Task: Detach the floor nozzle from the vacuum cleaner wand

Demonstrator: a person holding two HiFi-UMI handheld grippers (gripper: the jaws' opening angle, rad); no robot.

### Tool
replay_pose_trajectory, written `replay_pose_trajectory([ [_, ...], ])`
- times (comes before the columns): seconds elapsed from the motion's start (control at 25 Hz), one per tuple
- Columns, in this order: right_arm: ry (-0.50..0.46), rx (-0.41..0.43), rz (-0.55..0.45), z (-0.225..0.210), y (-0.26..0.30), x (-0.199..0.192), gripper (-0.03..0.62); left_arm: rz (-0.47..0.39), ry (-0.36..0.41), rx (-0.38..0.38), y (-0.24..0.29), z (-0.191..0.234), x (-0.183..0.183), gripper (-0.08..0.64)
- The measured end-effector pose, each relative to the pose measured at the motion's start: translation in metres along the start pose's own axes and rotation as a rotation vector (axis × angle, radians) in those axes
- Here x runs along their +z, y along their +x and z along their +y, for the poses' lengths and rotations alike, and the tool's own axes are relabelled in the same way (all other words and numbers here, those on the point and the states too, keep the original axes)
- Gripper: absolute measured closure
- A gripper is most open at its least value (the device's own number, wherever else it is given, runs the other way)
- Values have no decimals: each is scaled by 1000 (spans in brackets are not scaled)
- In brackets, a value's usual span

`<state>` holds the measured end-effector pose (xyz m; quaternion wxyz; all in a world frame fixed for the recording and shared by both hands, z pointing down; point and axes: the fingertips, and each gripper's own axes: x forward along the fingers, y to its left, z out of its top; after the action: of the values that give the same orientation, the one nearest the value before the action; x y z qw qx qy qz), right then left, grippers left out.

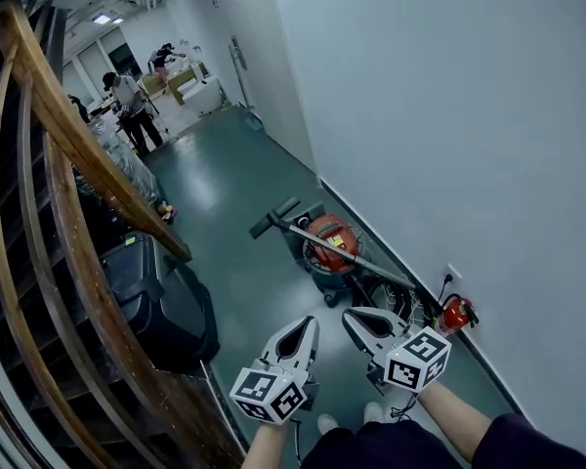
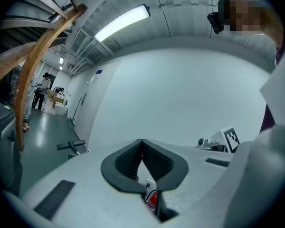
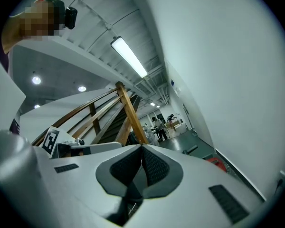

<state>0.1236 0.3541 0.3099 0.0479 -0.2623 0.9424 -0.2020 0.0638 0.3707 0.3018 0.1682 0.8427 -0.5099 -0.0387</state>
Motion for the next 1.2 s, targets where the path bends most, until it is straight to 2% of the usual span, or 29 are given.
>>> replay_pose_trajectory([
  [0.28,54,-14,10,-28,-12,-1,575,28,-5,11,21,-9,-10,557],
  [0.48,74,-26,28,-46,-1,-12,575,57,-7,17,35,5,-20,557],
  [0.96,101,-66,86,-84,85,-27,575,76,-66,37,66,101,-10,557],
  [1.2,104,-80,120,-89,137,-31,575,87,-112,48,73,158,-1,556],
])
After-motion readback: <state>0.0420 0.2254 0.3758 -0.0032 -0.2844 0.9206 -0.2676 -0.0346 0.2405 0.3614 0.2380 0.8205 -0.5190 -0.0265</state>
